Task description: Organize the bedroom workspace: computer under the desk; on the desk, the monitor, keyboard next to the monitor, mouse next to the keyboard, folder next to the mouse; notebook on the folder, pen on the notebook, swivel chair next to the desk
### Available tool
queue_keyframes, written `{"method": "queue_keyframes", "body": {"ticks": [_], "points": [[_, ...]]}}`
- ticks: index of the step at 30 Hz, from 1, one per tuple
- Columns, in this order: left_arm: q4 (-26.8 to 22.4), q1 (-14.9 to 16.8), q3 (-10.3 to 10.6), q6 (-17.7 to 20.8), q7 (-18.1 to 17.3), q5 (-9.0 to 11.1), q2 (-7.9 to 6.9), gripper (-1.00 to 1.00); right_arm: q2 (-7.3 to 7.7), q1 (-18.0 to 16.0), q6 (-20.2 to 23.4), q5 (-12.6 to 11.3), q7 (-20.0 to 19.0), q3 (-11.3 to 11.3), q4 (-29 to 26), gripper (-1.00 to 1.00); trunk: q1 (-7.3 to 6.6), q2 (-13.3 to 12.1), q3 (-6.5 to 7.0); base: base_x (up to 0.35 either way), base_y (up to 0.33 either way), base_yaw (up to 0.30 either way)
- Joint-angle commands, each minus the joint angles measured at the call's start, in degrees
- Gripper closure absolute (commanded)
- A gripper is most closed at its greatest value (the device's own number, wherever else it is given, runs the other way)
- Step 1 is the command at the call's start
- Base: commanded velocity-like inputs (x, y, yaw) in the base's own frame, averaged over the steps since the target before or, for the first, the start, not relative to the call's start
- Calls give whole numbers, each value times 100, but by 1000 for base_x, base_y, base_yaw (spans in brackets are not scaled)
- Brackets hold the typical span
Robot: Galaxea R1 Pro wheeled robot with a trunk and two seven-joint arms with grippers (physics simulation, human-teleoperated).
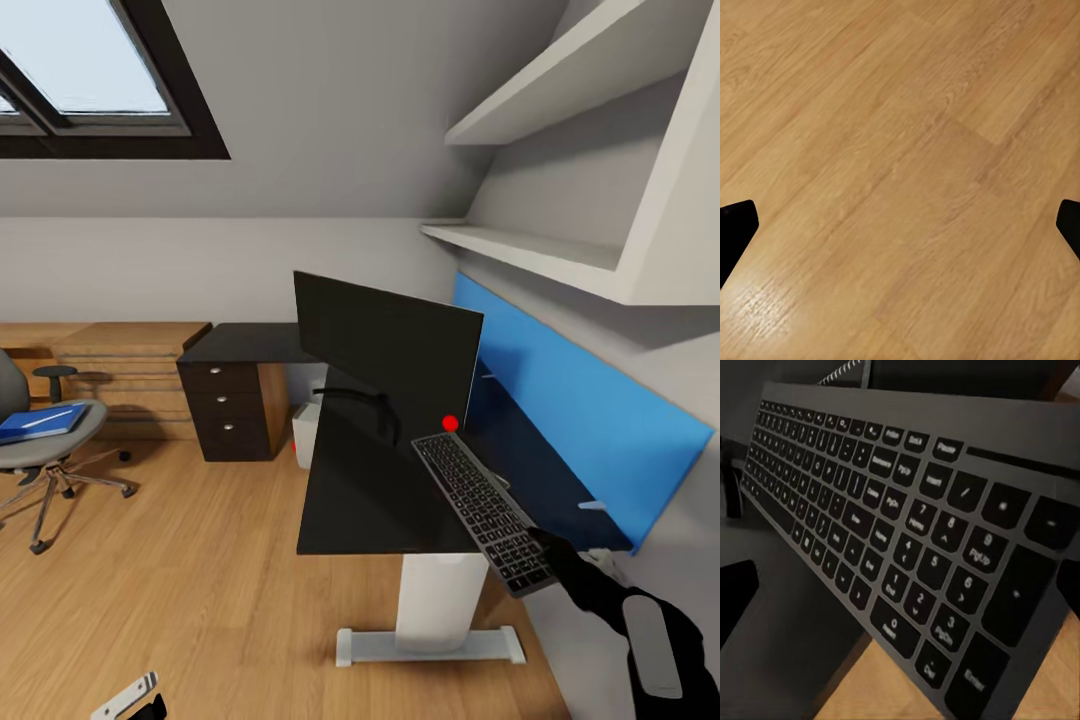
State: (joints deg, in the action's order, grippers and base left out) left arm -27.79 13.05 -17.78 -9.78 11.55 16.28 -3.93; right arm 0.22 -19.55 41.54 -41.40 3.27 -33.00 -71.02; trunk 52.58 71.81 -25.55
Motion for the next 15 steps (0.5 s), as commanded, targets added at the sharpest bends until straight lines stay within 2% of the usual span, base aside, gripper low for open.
{"method": "queue_keyframes", "body": {"ticks": [1, 6, 15], "points": [[2, 4, 12, -23, 5, 60, 0, -100, 14, -5, 61, -107, 34, -12, -2, -100, 23, 45, -25, 0, 0, 0], [2, 4, 11, -23, 9, 60, 5, -100, 59, -5, 186, -296, 33, -31, 7, -100, 132, 246, -114, 0, 0, 0], [2, 4, 11, -23, 11, 60, 6, -100, 67, -5, 204, -323, -2, -40, 10, -100, 330, 607, -276, 0, 0, 0]]}}
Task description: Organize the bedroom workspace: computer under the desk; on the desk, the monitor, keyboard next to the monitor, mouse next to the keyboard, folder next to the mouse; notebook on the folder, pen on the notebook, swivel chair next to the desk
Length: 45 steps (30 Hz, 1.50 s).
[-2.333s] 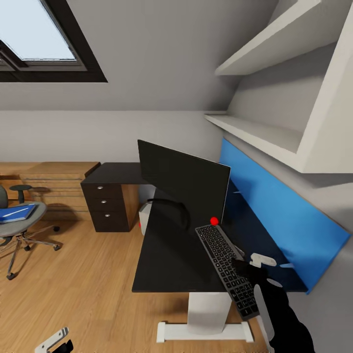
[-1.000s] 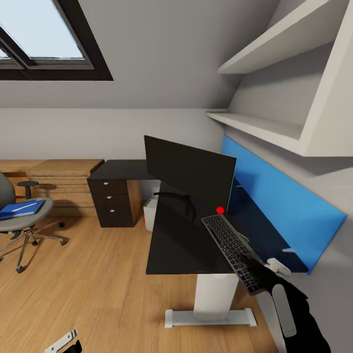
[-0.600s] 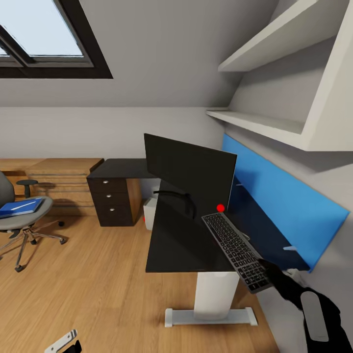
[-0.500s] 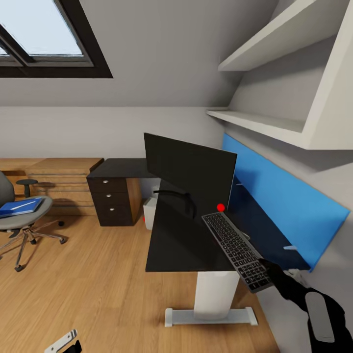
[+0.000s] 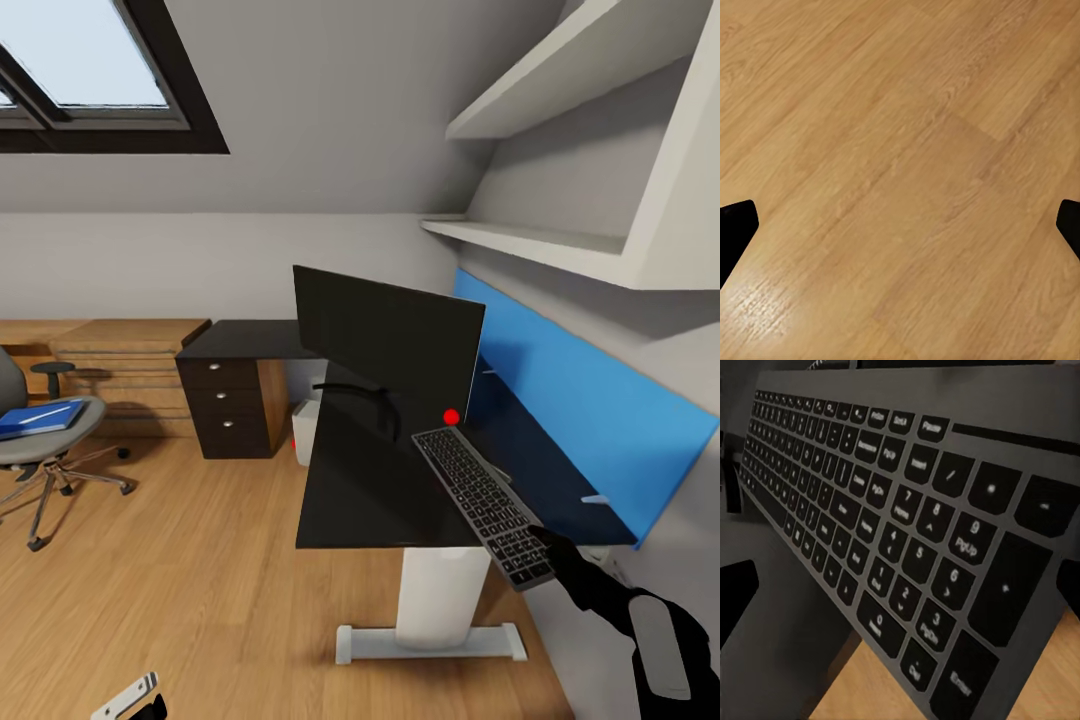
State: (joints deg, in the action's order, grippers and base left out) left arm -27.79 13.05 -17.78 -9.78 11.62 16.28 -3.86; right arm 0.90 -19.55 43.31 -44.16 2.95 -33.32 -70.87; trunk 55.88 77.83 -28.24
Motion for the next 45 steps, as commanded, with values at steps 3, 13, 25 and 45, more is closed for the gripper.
{"method": "queue_keyframes", "body": {"ticks": [3, 13, 25, 45], "points": [[2, 1, 12, -27, 3, 60, -1, -100, 5, -5, 28, -45, -105, -8, 0, -100, 44, 85, -42, 0, 0, 0], [-7, 4, 29, -73, -23, 53, -1, -100, 7, -1, 28, -40, -188, -8, 3, -100, 44, 85, -42, -4, 0, 0], [-93, 4, 19, -65, -40, 59, 8, -100, 7, 1, -7, -40, -185, -8, 8, -100, 44, 85, -42, -74, 0, 0], [-99, 3, 11, -53, -19, 60, 8, -100, 1, 1, -25, -43, -232, -190, 135, -100, 396, 727, -330, 0, 0, 0]]}}
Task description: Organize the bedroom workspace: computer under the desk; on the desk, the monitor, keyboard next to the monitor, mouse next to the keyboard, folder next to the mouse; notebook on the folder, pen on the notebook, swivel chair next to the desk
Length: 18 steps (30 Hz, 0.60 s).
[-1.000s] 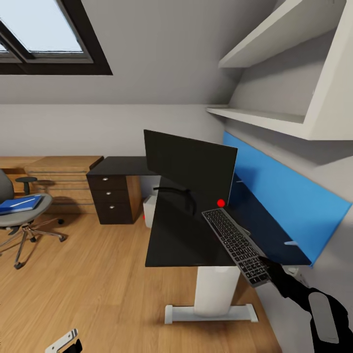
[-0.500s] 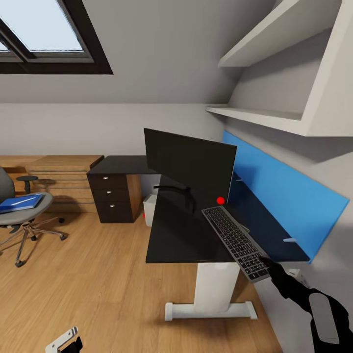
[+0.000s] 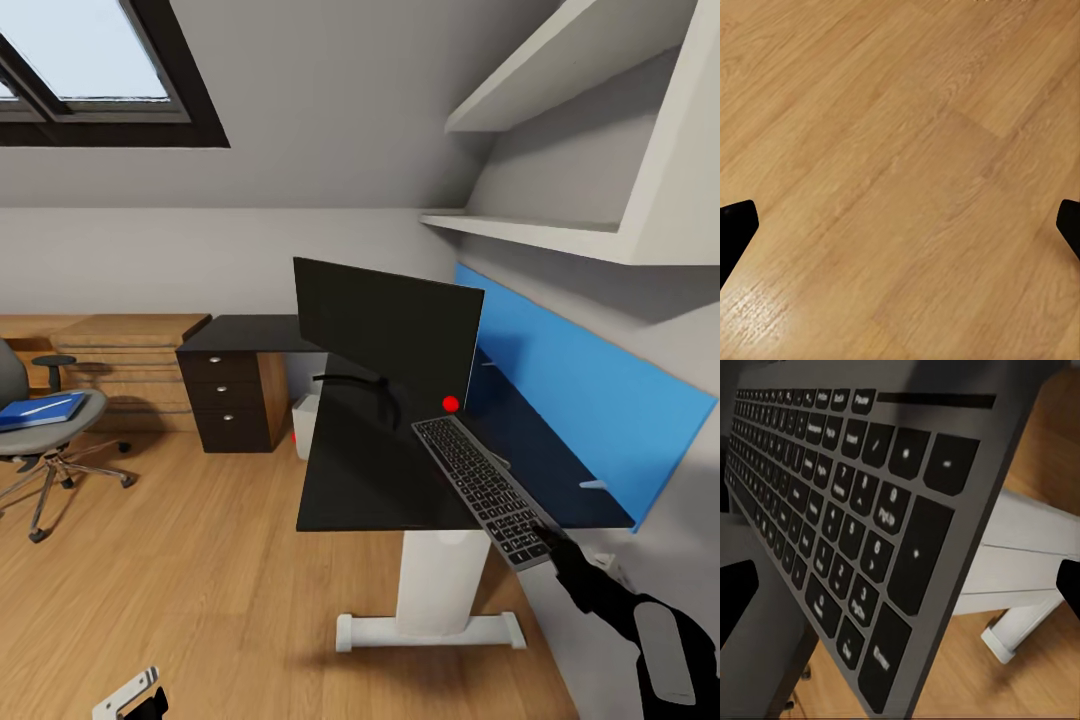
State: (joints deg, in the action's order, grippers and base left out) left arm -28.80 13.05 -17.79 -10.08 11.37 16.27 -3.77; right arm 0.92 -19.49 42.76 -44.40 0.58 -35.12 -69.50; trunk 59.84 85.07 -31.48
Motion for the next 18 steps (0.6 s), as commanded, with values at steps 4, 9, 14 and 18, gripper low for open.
{"method": "queue_keyframes", "body": {"ticks": [4, 9, 14, 18], "points": [[-2, 4, 12, -28, 5, 56, -1, -100, -7, -5, 21, -27, -42, -15, 26, -100, 0, 3, -6, 0, 0, 0], [2, 4, 12, -29, 5, 53, -1, -100, -6, -6, -168, -198, -64, -28, 102, -100, 0, 3, -6, 0, 0, 0], [1, 3, 7, -33, 8, 52, 4, -100, -4, -4, -228, -710, -67, -22, 224, -100, 0, 3, -6, 0, 0, 0], [-1, 3, 4, -37, 12, 51, 7, -100, -1, -7, -232, -808, -57, -27, 239, -100, 0, 3, -6, 0, 0, 0]]}}
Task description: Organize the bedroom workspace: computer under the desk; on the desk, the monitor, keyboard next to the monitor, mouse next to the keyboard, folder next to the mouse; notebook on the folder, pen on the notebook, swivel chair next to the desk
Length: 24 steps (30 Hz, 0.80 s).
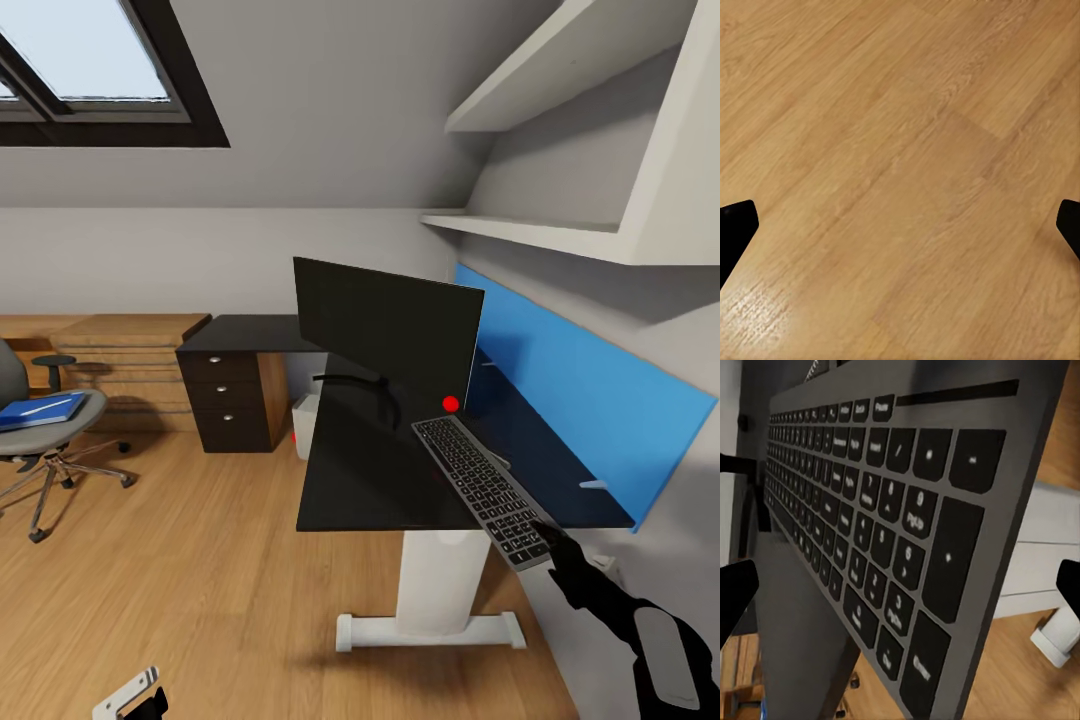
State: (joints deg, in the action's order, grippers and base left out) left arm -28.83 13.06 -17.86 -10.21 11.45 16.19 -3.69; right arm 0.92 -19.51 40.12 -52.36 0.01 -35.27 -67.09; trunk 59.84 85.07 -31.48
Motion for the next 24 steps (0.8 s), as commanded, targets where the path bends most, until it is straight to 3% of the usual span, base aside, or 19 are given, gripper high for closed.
{"method": "queue_keyframes", "body": {"ticks": [1, 10, 24], "points": [[2, 3, 12, -24, 6, 60, -1, -100, 1, -6, 32, -24, 3, -15, -2, -100, 22, 43, -24, 0, 0, 0], [4, 1, 11, -25, 7, 59, 0, -100, 44, -5, 32, -68, -5, -81, -4, -100, 219, 404, -185, 0, 0, 0], [6, 4, 11, -16, -4, 54, 0, -100, 93, -4, 52, -57, -92, -93, -5, -100, 219, 404, -185, 0, 0, 0]]}}
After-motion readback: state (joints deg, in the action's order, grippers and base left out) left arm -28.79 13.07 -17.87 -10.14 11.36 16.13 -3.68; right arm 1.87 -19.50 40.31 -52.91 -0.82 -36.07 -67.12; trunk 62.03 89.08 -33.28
